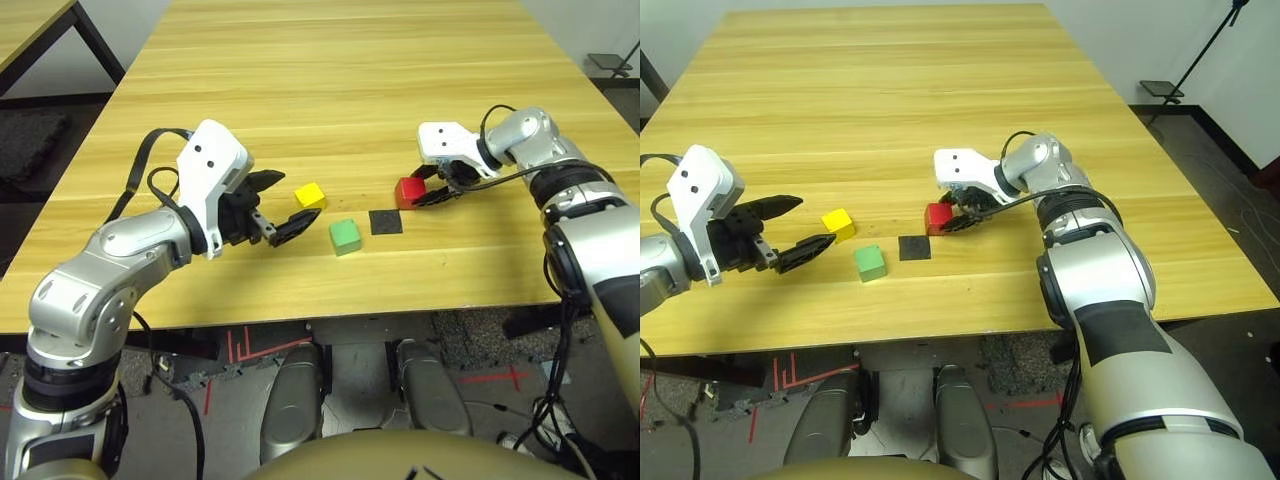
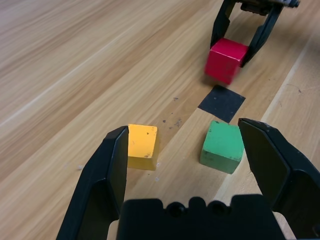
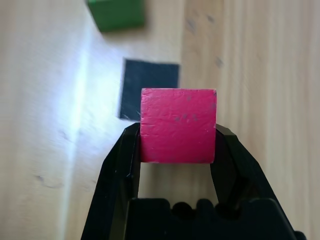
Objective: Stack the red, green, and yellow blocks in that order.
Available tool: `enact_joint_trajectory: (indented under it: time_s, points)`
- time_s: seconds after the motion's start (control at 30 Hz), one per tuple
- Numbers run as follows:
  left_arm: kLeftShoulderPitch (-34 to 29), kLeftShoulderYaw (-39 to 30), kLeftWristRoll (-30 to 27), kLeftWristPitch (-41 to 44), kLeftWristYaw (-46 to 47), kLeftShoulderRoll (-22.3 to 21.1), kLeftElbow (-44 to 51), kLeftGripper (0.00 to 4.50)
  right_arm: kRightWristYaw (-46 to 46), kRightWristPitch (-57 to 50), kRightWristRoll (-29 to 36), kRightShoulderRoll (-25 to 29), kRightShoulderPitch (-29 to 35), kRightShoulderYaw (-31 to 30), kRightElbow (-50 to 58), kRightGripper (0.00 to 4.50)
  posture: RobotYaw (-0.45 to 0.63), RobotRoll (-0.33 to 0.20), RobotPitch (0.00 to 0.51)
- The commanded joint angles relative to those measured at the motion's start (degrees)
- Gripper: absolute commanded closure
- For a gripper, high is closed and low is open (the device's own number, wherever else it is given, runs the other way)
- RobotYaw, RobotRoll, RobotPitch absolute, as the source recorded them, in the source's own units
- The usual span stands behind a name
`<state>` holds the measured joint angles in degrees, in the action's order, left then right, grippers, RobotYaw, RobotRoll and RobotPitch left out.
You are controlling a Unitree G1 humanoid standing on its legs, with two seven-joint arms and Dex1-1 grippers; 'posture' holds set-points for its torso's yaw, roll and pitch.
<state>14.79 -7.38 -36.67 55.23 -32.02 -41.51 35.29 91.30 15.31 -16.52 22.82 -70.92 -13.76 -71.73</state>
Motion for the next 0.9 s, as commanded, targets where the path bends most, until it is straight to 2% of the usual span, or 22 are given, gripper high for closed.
enact_joint_trajectory:
  time_s: [0.03, 0.27, 0.53, 0.9]
  points:
    - [0.66, 2.26, 1.07, -1.28, 0.05, 0.77, -1.48, 0.0, 1.2, -4.53, 1.62, -0.76, 1.75, -2.85, 5.89, 2.46, 0.52, -0.235, 0.121]
    - [0.8, 3.11, 1.72, -2.16, 0.42, 1.9, -1.95, 0.0, -3.55, -12.09, -1.23, -1.36, 4.92, -6.63, 18.35, 2.46, 0.52, -0.252, 0.126]
    - [-0.23, 2.76, 1.7, -1.53, 1.55, 2.97, -0.7, 0.0, -6.26, -17.86, -2.42, -1.8, 7.23, -10.06, 25.06, 2.46, 0.54, -0.257, 0.14]
    - [-0.76, 2.5, 1.3, -0.65, 3.43, 3.97, 0.41, 0.0, -4.47, -26.47, -1.12, -1.71, 10.33, -11.75, 34.67, 2.46, 0.56, -0.265, 0.155]
